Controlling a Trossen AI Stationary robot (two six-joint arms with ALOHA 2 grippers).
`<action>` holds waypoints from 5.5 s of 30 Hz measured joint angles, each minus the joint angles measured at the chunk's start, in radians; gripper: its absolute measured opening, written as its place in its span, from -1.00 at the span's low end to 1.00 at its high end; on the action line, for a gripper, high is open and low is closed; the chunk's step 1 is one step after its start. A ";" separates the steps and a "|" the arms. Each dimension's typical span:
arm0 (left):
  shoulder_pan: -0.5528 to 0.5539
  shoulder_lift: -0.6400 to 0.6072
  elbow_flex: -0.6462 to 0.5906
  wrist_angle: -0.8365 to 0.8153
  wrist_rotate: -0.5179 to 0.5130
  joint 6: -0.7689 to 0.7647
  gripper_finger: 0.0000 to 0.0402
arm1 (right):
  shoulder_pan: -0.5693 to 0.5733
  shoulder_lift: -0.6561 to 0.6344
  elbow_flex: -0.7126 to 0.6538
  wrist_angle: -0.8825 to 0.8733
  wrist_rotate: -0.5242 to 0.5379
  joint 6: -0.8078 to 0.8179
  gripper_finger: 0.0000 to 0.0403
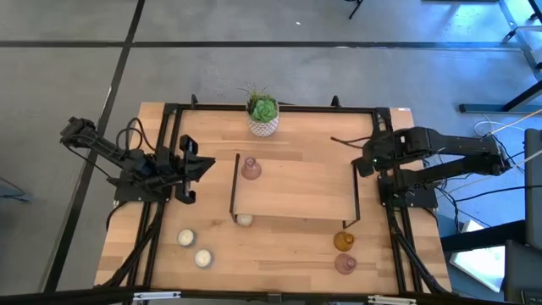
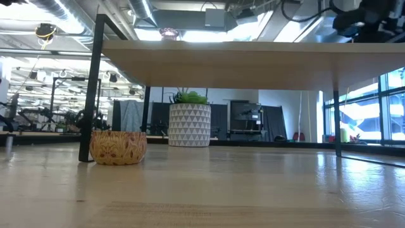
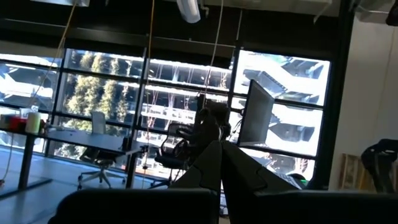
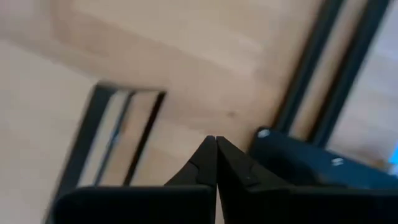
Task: Pick & Place candle stick holders
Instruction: Adjust the shelf, then put the yellow scented candle on the shelf
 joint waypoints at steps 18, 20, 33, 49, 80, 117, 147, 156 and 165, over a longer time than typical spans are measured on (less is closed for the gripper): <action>0.000 0.000 0.000 0.002 0.051 -0.009 -0.99 | 0.295 0.232 0.000 0.097 -0.047 0.186 -1.00; 0.000 0.000 0.000 0.002 0.065 -0.013 -0.99 | 0.307 0.249 0.000 0.127 -0.057 0.185 -1.00; 0.000 0.000 0.000 0.002 0.077 -0.016 -0.99 | 0.316 0.270 0.000 0.240 -0.004 0.141 -1.00; 0.000 0.000 0.000 0.002 0.078 -0.015 -0.99 | 0.242 0.322 0.000 0.353 0.077 0.034 -1.00; -0.022 0.065 0.137 -0.304 0.293 0.066 -0.99 | 0.229 0.338 0.165 0.310 0.477 -0.127 -1.00; -0.358 1.290 1.199 -2.047 -0.099 -0.853 -0.97 | 0.498 0.339 0.114 0.351 0.838 -0.159 -1.00; -0.249 1.431 1.128 -1.867 -0.052 -0.617 -0.35 | 0.498 0.339 0.113 0.313 0.787 -0.155 -1.00; -0.234 1.431 1.120 -1.853 -0.090 -0.602 -0.35 | 0.498 0.339 0.113 0.312 0.783 -0.155 -1.00; -0.214 1.430 1.081 -1.852 -0.030 -0.628 -0.35 | 0.498 0.339 0.113 0.313 0.781 -0.152 -1.00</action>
